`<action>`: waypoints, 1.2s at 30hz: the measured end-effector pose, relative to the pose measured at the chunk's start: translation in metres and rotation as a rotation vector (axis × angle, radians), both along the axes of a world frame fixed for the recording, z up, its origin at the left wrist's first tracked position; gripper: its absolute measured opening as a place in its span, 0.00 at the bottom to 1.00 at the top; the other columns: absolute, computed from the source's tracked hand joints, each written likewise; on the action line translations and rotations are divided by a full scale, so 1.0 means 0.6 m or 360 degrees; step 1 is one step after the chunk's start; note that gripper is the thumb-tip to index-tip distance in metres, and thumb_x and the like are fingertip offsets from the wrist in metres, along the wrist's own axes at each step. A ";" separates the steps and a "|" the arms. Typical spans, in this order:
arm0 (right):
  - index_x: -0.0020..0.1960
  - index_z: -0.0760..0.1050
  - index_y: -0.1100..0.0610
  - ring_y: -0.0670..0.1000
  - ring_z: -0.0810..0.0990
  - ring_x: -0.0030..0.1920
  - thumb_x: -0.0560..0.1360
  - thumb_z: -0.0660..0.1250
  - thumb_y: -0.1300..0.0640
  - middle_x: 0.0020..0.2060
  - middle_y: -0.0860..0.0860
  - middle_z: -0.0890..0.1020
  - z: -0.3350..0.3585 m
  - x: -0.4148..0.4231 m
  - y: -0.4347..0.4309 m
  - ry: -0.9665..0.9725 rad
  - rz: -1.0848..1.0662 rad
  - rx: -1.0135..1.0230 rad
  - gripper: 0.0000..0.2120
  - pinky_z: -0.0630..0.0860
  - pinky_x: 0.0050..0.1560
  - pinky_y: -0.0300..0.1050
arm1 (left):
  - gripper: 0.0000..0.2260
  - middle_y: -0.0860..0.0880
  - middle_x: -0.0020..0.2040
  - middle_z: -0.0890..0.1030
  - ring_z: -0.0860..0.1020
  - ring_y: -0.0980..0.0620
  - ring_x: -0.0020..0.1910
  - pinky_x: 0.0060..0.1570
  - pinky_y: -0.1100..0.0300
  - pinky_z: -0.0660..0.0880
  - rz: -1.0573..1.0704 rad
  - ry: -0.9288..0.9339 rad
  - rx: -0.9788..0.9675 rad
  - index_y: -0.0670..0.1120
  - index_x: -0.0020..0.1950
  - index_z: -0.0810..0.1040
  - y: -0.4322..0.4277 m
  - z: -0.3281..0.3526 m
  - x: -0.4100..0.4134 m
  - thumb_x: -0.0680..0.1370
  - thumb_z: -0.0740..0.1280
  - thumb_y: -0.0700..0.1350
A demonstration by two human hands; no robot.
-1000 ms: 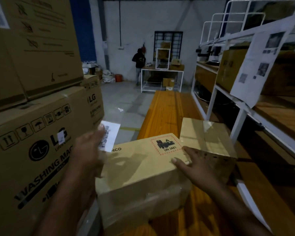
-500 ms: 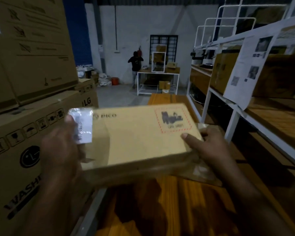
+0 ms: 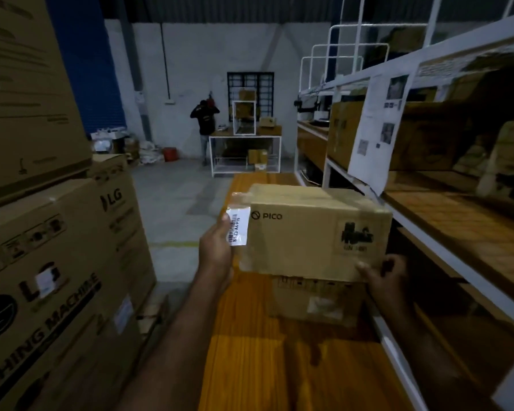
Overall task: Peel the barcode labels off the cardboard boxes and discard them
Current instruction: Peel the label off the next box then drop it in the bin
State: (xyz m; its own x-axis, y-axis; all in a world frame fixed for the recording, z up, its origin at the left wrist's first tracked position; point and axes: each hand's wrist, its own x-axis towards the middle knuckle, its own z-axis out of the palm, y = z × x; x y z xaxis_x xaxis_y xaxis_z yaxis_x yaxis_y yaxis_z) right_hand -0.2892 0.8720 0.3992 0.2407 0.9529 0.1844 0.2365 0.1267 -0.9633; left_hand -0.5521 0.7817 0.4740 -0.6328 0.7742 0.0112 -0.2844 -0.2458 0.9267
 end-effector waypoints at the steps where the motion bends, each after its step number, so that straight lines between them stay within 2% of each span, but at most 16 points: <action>1: 0.68 0.64 0.58 0.62 0.74 0.63 0.71 0.75 0.59 0.65 0.60 0.73 -0.012 -0.001 0.007 0.0040 -0.0002 -0.0049 0.30 0.76 0.56 0.56 | 0.13 0.42 0.41 0.86 0.83 0.48 0.35 0.36 0.57 0.80 -0.0030 0.0012 -0.0003 0.38 0.52 0.81 0.009 -0.004 0.005 0.83 0.62 0.46; 3: 0.73 0.58 0.58 0.62 0.70 0.68 0.70 0.76 0.59 0.70 0.59 0.69 -0.031 -0.008 0.021 0.0099 0.0011 -0.0096 0.39 0.72 0.62 0.58 | 0.11 0.48 0.35 0.85 0.83 0.53 0.32 0.32 0.61 0.78 -0.0073 0.0084 -0.0027 0.43 0.47 0.81 0.021 -0.010 0.010 0.83 0.62 0.46; 6: 0.75 0.56 0.57 0.62 0.69 0.70 0.65 0.80 0.55 0.71 0.58 0.68 -0.045 -0.035 0.043 0.0042 0.0000 -0.0174 0.47 0.69 0.64 0.62 | 0.10 0.44 0.43 0.85 0.84 0.50 0.39 0.41 0.56 0.79 -0.0137 0.0274 -0.0154 0.46 0.48 0.81 0.034 -0.030 0.005 0.83 0.63 0.49; 9: 0.73 0.56 0.59 0.63 0.70 0.68 0.63 0.81 0.48 0.68 0.60 0.70 -0.059 -0.063 0.060 0.0025 -0.0077 -0.0247 0.49 0.70 0.62 0.60 | 0.14 0.41 0.48 0.85 0.84 0.48 0.43 0.41 0.57 0.78 -0.0216 0.0450 -0.0207 0.42 0.54 0.81 0.037 -0.046 0.006 0.83 0.62 0.51; 13: 0.69 0.59 0.55 0.61 0.74 0.65 0.60 0.81 0.44 0.65 0.58 0.73 -0.064 -0.085 0.092 0.0086 -0.0028 -0.0236 0.47 0.74 0.60 0.63 | 0.13 0.49 0.40 0.83 0.81 0.62 0.32 0.31 0.68 0.75 -0.0279 0.0716 -0.0246 0.45 0.49 0.80 0.040 -0.059 0.021 0.84 0.60 0.50; 17: 0.68 0.58 0.54 0.63 0.72 0.66 0.57 0.82 0.42 0.66 0.58 0.72 -0.060 -0.099 0.150 0.0031 -0.0027 -0.0258 0.50 0.73 0.62 0.65 | 0.12 0.55 0.35 0.85 0.82 0.62 0.33 0.33 0.66 0.76 -0.0317 0.0731 -0.0270 0.48 0.46 0.81 0.048 -0.067 0.032 0.83 0.61 0.51; 21: 0.71 0.58 0.58 0.63 0.72 0.66 0.65 0.79 0.48 0.67 0.59 0.71 -0.051 -0.108 0.190 -0.0115 0.0002 -0.0260 0.44 0.73 0.61 0.60 | 0.14 0.52 0.36 0.85 0.82 0.57 0.35 0.38 0.60 0.76 -0.0306 0.0780 -0.0315 0.46 0.46 0.81 0.045 -0.065 0.032 0.83 0.61 0.53; 24: 0.72 0.57 0.59 0.64 0.72 0.64 0.70 0.75 0.50 0.67 0.60 0.70 -0.035 -0.113 0.205 -0.0096 -0.0108 -0.0453 0.39 0.74 0.60 0.57 | 0.14 0.51 0.38 0.84 0.82 0.58 0.36 0.37 0.63 0.76 -0.0249 0.0820 -0.0335 0.47 0.46 0.81 0.035 -0.061 0.032 0.83 0.61 0.52; 26: 0.72 0.59 0.59 0.62 0.73 0.62 0.73 0.72 0.53 0.65 0.60 0.71 -0.024 -0.126 0.180 0.0023 -0.0285 -0.0529 0.34 0.73 0.54 0.53 | 0.15 0.47 0.42 0.85 0.83 0.54 0.40 0.42 0.59 0.78 -0.0197 0.0848 -0.0352 0.46 0.46 0.82 0.030 -0.062 0.028 0.83 0.61 0.52; 28: 0.67 0.65 0.53 0.59 0.76 0.55 0.72 0.70 0.50 0.61 0.57 0.74 -0.034 -0.150 0.133 0.0144 -0.0302 -0.0368 0.27 0.71 0.42 0.46 | 0.16 0.43 0.45 0.86 0.84 0.45 0.46 0.47 0.50 0.79 -0.0154 0.0870 -0.0377 0.44 0.47 0.82 0.024 -0.068 0.021 0.83 0.62 0.54; 30: 0.61 0.70 0.50 0.55 0.79 0.49 0.73 0.67 0.44 0.55 0.54 0.78 -0.051 -0.181 0.090 0.0368 0.0000 -0.0233 0.19 0.69 0.36 0.42 | 0.18 0.41 0.45 0.85 0.84 0.41 0.46 0.48 0.45 0.80 -0.0110 0.0923 -0.0436 0.42 0.47 0.82 0.015 -0.076 0.014 0.81 0.63 0.56; 32: 0.54 0.75 0.49 0.54 0.81 0.46 0.76 0.64 0.41 0.51 0.55 0.82 -0.056 -0.208 0.051 0.0562 0.0514 -0.0324 0.13 0.74 0.39 0.46 | 0.19 0.41 0.45 0.85 0.83 0.44 0.43 0.47 0.45 0.79 -0.0131 0.1024 -0.0529 0.40 0.48 0.80 0.004 -0.084 0.008 0.81 0.64 0.56; 34: 0.54 0.78 0.50 0.53 0.83 0.45 0.76 0.62 0.37 0.48 0.54 0.84 -0.037 -0.225 0.007 0.0623 0.1088 -0.0472 0.18 0.77 0.40 0.48 | 0.16 0.40 0.44 0.84 0.82 0.46 0.41 0.44 0.48 0.78 -0.0198 0.1122 -0.0626 0.41 0.47 0.80 -0.012 -0.092 0.000 0.82 0.64 0.54; 36: 0.53 0.80 0.52 0.52 0.84 0.44 0.72 0.65 0.37 0.44 0.52 0.86 -0.018 -0.238 -0.029 0.0558 0.1454 -0.0498 0.21 0.78 0.38 0.45 | 0.14 0.40 0.45 0.84 0.82 0.47 0.41 0.42 0.51 0.78 -0.0263 0.1171 -0.0737 0.43 0.47 0.80 -0.034 -0.098 -0.010 0.82 0.64 0.53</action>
